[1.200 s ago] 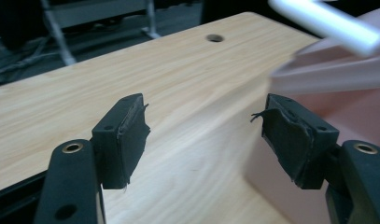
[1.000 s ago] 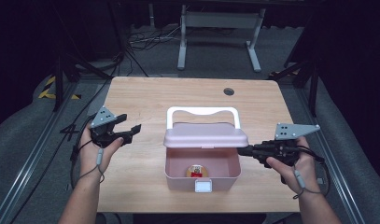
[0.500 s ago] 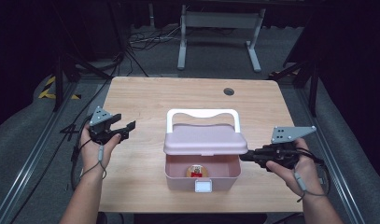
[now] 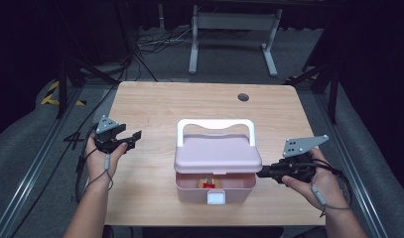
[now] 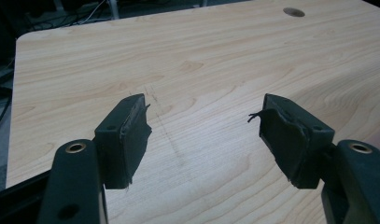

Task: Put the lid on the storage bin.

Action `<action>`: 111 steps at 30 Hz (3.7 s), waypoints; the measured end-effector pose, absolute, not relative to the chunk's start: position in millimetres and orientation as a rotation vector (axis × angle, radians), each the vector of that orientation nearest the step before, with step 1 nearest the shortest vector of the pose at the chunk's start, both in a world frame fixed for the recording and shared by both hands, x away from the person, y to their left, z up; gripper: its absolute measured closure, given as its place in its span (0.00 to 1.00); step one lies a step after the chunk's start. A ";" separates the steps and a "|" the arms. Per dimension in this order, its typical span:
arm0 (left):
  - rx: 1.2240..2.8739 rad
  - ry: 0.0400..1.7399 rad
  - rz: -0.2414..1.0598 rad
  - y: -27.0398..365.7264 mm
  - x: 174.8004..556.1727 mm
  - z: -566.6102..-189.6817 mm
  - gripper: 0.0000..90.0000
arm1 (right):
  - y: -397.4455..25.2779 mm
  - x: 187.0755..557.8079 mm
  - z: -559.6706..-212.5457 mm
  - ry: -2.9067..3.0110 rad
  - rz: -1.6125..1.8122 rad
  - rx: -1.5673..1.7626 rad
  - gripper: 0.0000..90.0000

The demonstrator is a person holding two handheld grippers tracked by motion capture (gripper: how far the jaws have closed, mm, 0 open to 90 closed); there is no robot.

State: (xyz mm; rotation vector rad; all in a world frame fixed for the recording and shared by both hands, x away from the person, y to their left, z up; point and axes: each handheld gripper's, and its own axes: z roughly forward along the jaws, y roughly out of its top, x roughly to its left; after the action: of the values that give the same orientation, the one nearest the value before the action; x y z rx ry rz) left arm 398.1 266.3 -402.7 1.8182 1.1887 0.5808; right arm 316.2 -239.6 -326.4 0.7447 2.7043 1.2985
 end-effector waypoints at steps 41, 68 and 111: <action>1.889 1.182 0.573 261.9 401.8 -409.9 0.36 | -230.1 313.8 -339.1 2.910 1.005 0.714 0.98; 1.876 1.159 0.602 265.3 390.0 -407.5 0.35 | -242.8 318.8 -321.5 2.774 1.285 0.710 0.74; 1.912 1.198 0.582 277.8 387.0 -417.7 0.34 | -343.2 418.1 -391.3 2.239 1.309 1.157 0.21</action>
State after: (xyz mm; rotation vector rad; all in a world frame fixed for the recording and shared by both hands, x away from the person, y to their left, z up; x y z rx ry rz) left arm 387.0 277.8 -417.7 1.9125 1.1985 0.5818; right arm 418.1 -343.2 -391.3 1.1572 2.2394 1.3088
